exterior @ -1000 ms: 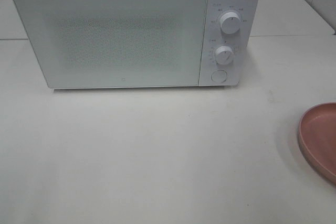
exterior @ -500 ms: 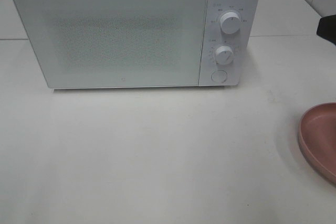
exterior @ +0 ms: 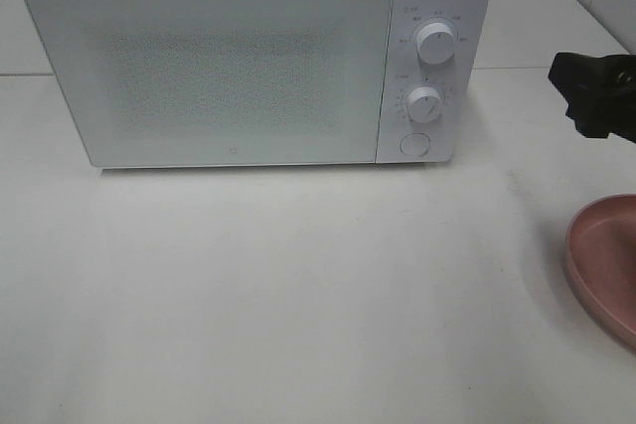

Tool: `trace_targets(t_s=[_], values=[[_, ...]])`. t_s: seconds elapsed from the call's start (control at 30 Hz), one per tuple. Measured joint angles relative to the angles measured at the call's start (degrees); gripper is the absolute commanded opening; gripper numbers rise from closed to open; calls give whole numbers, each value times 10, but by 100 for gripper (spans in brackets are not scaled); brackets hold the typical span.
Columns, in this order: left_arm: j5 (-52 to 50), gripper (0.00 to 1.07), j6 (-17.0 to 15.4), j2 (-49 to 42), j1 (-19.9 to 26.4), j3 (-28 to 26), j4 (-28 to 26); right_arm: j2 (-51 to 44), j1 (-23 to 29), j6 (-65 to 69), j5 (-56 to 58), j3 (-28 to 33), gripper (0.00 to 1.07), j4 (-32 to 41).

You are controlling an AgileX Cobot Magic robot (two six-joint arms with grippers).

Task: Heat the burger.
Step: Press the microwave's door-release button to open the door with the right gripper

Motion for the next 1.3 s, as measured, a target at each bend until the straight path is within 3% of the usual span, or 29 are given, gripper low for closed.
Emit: trace_targets(t_s=[0.57,0.87,1.3], values=[[0,100,0,0,0,0,0,160,13,-27,-129,1,75,19],[0,100,0,0,0,0,0,162,136,-151,-153,1,75,185],[0,100,0,0,0,0,0,180,255,-182,-210,0,75,328]])
